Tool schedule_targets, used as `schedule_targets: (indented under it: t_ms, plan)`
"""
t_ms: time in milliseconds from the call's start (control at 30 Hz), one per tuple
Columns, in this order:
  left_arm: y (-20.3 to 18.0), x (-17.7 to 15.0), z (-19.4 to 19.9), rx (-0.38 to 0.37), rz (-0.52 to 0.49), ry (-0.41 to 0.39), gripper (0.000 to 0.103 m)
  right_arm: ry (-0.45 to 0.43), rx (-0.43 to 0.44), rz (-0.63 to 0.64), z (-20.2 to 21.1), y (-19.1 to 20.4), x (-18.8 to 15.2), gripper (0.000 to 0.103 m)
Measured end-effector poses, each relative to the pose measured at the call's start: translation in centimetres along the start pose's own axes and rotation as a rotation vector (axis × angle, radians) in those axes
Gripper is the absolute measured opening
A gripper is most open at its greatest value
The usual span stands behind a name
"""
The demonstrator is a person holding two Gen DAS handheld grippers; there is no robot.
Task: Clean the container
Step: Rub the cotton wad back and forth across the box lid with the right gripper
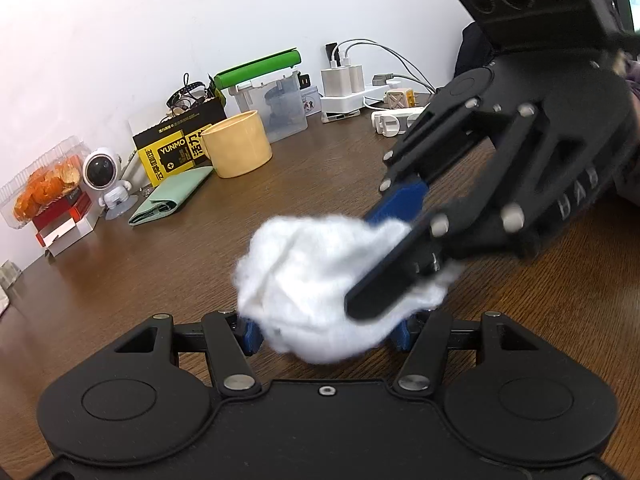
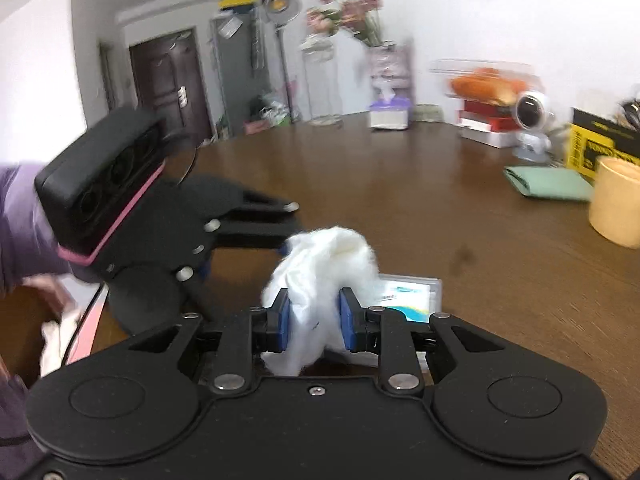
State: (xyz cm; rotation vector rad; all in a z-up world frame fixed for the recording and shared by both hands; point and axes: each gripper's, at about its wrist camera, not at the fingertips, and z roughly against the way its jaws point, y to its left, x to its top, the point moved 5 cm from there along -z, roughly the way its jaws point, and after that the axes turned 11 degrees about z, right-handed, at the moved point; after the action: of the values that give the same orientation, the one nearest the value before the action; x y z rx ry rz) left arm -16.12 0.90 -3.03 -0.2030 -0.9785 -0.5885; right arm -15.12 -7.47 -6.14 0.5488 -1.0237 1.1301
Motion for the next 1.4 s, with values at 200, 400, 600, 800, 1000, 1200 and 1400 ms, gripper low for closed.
schedule_targets:
  t_ms: [200,400,600,800,1000,1200,1400]
  plan:
    - [0.0,0.0,-0.2,-0.002,0.002,0.001,0.058,0.008,-0.131,-0.086,1.0,-3.1,-0.6,0.026]
    - [0.1,0.0,-0.3,-0.001,-0.001,0.000,0.058,0.004,-0.018,0.030,-0.1,0.1,0.1,0.026]
    - [0.2,0.0,-0.4,-0.005,0.002,0.001,0.058,0.009,-0.107,-0.079,0.6,-2.6,-0.4,0.027]
    - [0.2,0.1,-0.4,-0.006,-0.004,-0.001,0.058,0.017,-0.002,0.021,-0.5,0.2,-0.1,0.028]
    - [0.3,0.1,-0.5,-0.010,0.001,0.001,0.058,0.025,-0.151,-0.069,0.6,-3.1,-0.6,0.027]
    - [0.7,0.1,-0.6,-0.027,0.024,0.010,0.058,-0.001,0.019,-0.025,-0.1,-0.4,-0.2,0.027]
    - [1.9,0.1,-0.8,-0.083,0.106,0.039,0.058,0.021,-0.031,-0.059,-0.2,-1.4,-0.5,0.027]
